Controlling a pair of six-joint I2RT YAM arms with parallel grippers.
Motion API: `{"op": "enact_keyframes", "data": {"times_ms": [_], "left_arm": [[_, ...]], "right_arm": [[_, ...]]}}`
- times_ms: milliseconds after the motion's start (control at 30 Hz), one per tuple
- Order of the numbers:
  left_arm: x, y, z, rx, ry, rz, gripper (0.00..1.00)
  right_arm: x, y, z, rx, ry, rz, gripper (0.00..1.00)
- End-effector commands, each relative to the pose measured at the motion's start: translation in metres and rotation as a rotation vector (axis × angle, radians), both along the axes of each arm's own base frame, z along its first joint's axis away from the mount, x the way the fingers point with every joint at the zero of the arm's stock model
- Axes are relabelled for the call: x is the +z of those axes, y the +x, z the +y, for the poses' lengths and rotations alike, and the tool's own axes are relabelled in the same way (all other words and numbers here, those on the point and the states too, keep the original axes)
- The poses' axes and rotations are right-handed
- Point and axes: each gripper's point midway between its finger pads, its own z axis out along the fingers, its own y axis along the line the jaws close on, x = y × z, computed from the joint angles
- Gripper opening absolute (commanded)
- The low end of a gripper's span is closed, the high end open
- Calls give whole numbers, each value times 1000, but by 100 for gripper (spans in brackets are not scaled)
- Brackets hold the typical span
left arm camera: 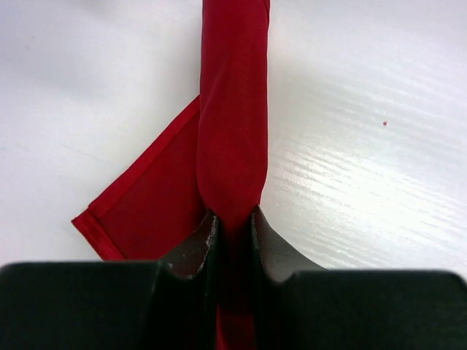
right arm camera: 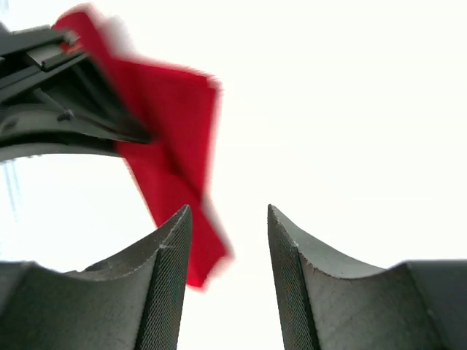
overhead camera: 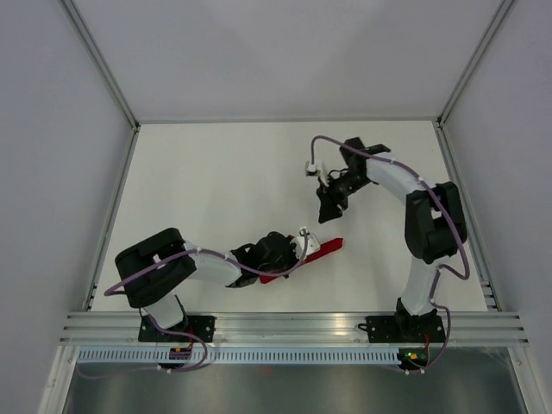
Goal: Fold the napkin, place the utensils inside, and roll it up
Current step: Roll the napkin with the utensil
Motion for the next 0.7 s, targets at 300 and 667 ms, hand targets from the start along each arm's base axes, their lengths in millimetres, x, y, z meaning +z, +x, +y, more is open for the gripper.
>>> {"op": "enact_keyframes", "data": {"times_ms": [300,667], "left_arm": [[-24,-28,5,-88,-83,739,2],[-40,-29,6,-110,56,1072,2]], "right_arm": [[66,14,-66,-169,167,-582,57],[18,-60,-18,54,69,-724,59]]}}
